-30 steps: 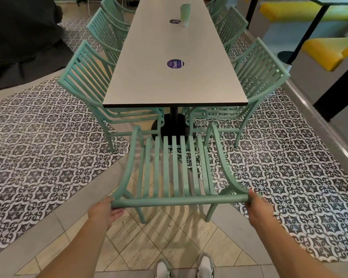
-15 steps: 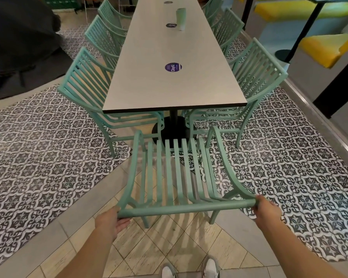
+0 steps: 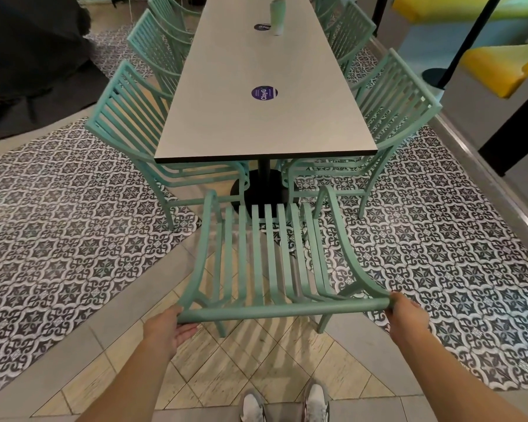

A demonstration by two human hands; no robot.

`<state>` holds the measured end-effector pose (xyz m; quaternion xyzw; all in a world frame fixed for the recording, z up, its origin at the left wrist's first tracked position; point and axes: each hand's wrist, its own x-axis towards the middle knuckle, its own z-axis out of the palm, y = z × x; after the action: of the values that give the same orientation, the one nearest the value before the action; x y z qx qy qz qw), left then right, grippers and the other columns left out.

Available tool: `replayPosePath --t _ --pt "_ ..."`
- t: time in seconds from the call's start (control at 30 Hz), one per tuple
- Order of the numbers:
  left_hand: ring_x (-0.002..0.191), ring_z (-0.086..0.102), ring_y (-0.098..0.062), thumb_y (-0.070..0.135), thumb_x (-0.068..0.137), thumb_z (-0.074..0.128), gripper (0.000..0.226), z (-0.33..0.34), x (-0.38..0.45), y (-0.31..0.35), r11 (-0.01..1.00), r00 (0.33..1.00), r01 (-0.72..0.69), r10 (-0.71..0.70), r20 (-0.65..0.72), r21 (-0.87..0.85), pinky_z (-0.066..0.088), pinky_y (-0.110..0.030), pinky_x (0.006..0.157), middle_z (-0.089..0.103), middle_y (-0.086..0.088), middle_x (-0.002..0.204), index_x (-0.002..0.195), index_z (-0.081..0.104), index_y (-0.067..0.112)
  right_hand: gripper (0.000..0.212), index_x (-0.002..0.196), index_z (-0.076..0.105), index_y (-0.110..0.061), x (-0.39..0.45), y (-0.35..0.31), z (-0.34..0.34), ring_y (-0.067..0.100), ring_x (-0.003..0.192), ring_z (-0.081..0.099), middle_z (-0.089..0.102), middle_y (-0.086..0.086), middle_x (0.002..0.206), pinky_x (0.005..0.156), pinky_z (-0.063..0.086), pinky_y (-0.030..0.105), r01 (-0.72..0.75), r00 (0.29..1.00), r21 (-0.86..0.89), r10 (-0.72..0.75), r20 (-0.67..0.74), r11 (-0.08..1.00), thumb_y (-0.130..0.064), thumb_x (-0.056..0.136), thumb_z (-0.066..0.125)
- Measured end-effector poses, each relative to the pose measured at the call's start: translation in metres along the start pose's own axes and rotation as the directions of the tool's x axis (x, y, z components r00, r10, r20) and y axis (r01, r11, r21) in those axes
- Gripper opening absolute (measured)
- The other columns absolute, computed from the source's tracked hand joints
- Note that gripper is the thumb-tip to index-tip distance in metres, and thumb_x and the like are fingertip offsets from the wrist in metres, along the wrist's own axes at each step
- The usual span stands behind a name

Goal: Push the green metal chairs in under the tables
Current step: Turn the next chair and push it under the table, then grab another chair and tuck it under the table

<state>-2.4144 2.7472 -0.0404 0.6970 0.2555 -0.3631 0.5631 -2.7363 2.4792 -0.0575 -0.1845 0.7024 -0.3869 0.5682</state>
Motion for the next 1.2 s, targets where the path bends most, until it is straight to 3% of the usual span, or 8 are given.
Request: replayPosePath --t 0.2,0.33,0.47,0.67,0.83,0.97,1.03,1.2 --pt "0.071 0.059 -0.038 0.001 0.096 0.052 0.034 -0.003 -0.002 -0.002 1.000 1.000 0.003 -0.003 0.007 0.004 0.049 -0.047 0.083 0.052 -0.029 0.110 0.129 0.044 -0.003 0.021 0.106 0.056 -0.003 -0.001 0.003 -0.004 0.016 0.068 0.057 0.060 0.015 0.104 0.062 0.053 0.020 -0.001 1.000 0.003 0.001 -0.012 1.000 -0.007 0.087 0.061" --pt "0.072 0.060 -0.037 0.003 0.096 0.052 0.032 -0.004 -0.005 -0.001 1.000 1.000 0.015 -0.015 0.001 0.028 0.057 -0.039 0.045 0.053 -0.028 0.110 0.127 0.045 -0.004 0.033 0.116 0.056 0.003 -0.001 0.002 -0.005 0.021 0.076 0.059 0.059 0.016 0.104 0.073 0.052 0.027 -0.013 1.000 -0.013 0.013 -0.015 1.000 -0.007 0.086 0.061" --pt "0.071 0.060 -0.037 0.003 0.096 0.052 0.021 -0.006 -0.008 -0.004 0.999 1.000 0.025 -0.024 -0.006 0.043 0.053 -0.037 0.036 0.054 -0.029 0.109 0.116 0.045 0.000 0.040 0.122 0.055 0.005 -0.001 0.001 -0.005 0.026 0.089 0.060 0.062 0.017 0.105 0.085 0.053 0.032 -0.033 0.999 -0.040 0.032 -0.014 0.999 -0.006 0.084 0.063" --pt "0.072 0.061 -0.038 0.003 0.097 0.052 0.023 -0.007 -0.009 -0.003 0.998 1.000 0.014 -0.015 0.011 0.066 0.058 -0.040 0.047 0.054 -0.030 0.110 0.118 0.046 -0.002 0.036 0.118 0.057 0.007 -0.004 0.002 -0.005 0.027 0.091 0.060 0.061 0.013 0.093 0.092 0.052 0.036 -0.018 1.000 -0.040 0.018 -0.004 0.999 -0.007 0.085 0.062" --pt "0.072 0.061 -0.038 0.003 0.096 0.052 0.020 -0.007 -0.007 -0.004 0.999 1.000 0.012 -0.012 0.009 0.053 0.054 -0.037 0.038 0.054 -0.029 0.109 0.115 0.046 -0.001 0.033 0.117 0.055 0.005 -0.004 0.001 -0.006 0.021 0.078 0.060 0.061 0.016 0.102 0.091 0.052 0.034 -0.011 1.000 -0.012 0.011 0.007 1.000 -0.006 0.087 0.061" --pt "0.072 0.062 -0.038 0.003 0.096 0.052 0.028 -0.008 -0.005 -0.006 0.999 0.999 0.025 -0.025 0.020 0.024 0.059 -0.045 0.063 0.055 -0.030 0.109 0.122 0.046 -0.004 0.038 0.122 0.056 0.006 -0.006 0.001 -0.008 0.020 0.077 0.061 0.061 0.014 0.098 0.082 0.053 0.029 -0.008 1.000 -0.024 0.008 0.005 1.000 -0.007 0.087 0.062" --pt "0.072 0.062 -0.038 0.003 0.096 0.052 0.026 -0.008 -0.004 -0.006 1.000 0.999 0.023 -0.023 0.026 0.018 0.059 -0.045 0.063 0.055 -0.030 0.108 0.120 0.046 -0.003 0.038 0.122 0.055 0.006 -0.004 0.000 -0.009 0.019 0.074 0.060 0.061 0.014 0.096 0.077 0.053 0.027 -0.005 1.000 -0.044 0.006 0.010 0.999 -0.007 0.087 0.062" --pt "0.073 0.063 -0.036 0.007 0.097 0.053 0.020 -0.008 -0.006 -0.006 0.998 1.000 0.017 -0.018 0.011 0.068 0.052 -0.047 0.077 0.058 -0.028 0.106 0.114 0.047 0.000 0.042 0.126 0.056 -0.004 0.002 0.006 -0.010 0.026 0.078 0.054 0.061 0.013 0.096 0.069 0.045 0.034 0.077 0.995 -0.340 -0.092 -0.029 0.937 -0.020 0.087 0.061"
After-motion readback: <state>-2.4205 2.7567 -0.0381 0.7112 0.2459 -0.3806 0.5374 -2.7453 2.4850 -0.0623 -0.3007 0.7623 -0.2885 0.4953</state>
